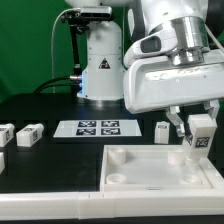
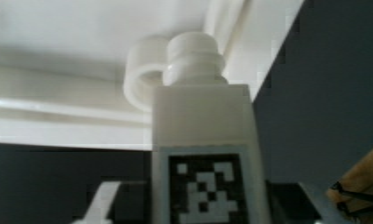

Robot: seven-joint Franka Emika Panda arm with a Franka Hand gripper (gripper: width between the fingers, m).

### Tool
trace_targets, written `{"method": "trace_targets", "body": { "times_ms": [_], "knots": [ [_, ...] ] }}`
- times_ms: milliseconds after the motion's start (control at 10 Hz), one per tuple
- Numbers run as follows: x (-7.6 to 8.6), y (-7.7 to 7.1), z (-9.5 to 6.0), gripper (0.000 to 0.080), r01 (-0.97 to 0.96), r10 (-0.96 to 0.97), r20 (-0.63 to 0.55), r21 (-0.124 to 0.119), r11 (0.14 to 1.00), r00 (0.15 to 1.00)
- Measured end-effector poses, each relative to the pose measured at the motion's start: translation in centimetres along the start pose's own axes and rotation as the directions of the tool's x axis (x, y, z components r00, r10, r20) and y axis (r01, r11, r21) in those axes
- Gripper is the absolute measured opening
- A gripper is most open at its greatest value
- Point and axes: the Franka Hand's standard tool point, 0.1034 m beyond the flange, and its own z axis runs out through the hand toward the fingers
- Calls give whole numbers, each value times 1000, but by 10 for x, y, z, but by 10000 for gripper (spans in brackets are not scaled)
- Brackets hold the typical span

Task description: Assemble one leg

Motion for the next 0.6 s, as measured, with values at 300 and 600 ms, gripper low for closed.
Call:
{"method": "trace_targets", "body": {
  "times_ms": [300,600],
  "knots": [
    [13,6,12,291,-10,10,-13,-2,1000,1000],
    [10,14,18,291,-19,19,-21,-11,1000,1000]
  ]
}}
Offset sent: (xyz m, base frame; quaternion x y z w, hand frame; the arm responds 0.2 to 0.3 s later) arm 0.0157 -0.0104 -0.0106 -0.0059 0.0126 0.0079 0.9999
